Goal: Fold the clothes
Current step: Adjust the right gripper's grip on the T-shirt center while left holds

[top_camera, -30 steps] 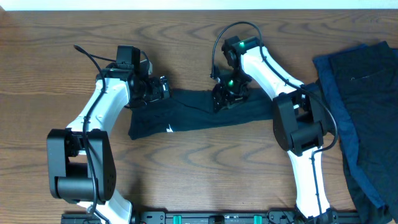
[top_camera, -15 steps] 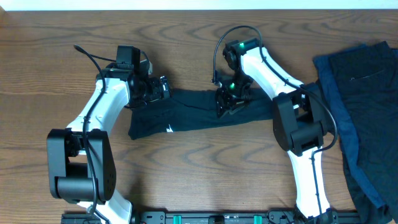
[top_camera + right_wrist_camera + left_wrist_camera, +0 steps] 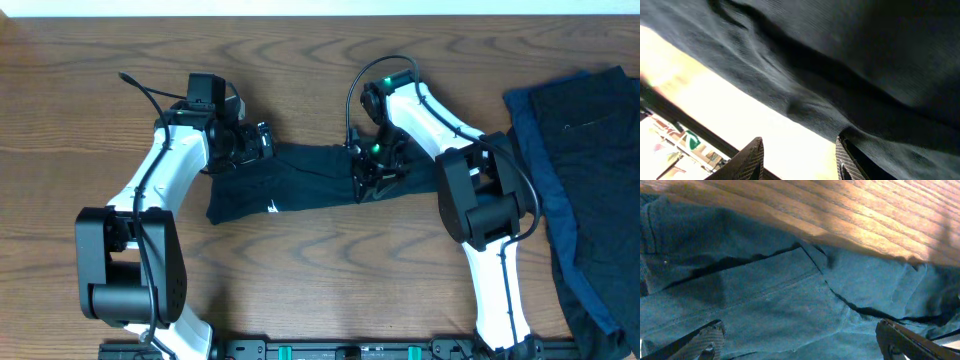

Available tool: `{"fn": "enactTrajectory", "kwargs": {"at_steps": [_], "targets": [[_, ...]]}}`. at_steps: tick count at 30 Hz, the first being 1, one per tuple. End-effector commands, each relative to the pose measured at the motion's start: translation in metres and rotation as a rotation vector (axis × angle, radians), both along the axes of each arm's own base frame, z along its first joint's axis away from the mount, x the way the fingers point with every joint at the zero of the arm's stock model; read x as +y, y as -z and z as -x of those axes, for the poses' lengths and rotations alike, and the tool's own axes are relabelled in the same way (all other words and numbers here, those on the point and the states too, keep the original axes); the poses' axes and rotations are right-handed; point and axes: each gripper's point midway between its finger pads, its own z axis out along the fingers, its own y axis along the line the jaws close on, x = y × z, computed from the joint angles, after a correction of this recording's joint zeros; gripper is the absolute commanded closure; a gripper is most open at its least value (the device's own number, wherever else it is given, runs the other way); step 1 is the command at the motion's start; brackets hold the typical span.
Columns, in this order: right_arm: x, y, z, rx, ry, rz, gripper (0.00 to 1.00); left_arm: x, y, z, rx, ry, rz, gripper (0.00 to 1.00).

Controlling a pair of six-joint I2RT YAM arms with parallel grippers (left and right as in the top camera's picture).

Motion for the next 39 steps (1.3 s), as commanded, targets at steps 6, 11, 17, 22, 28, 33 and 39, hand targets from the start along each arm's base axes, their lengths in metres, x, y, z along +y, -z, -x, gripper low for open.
{"fn": "enactTrajectory", "kwargs": {"at_steps": [6, 11, 17, 22, 28, 33, 39], "targets": [[0.041, -0.027, -0.041, -0.180, -0.025, -0.188, 0.44, 0.003, 0.006, 0.000, 0.004, 0.002, -0.015, 0.03], [0.039, -0.013, -0.064, -0.305, -0.062, -0.141, 0.37, 0.003, 0.007, 0.001, 0.012, 0.003, -0.016, 0.02], [0.042, -0.007, -0.058, -0.299, -0.079, -0.133, 0.46, 0.003, 0.007, 0.002, 0.017, 0.003, -0.016, 0.03], [0.043, -0.004, -0.052, -0.282, -0.085, -0.127, 0.49, 0.003, 0.007, 0.003, 0.019, 0.003, -0.016, 0.03], [0.046, -0.002, -0.044, -0.257, -0.091, -0.134, 0.72, 0.003, 0.007, 0.003, 0.021, 0.003, -0.016, 0.03], [0.049, -0.001, -0.036, -0.239, -0.106, -0.128, 0.73, 0.003, 0.007, 0.003, 0.021, 0.003, -0.016, 0.03], [0.054, -0.001, -0.029, -0.235, -0.134, -0.114, 0.70, 0.003, 0.007, 0.004, 0.022, 0.003, -0.017, 0.02]]}}
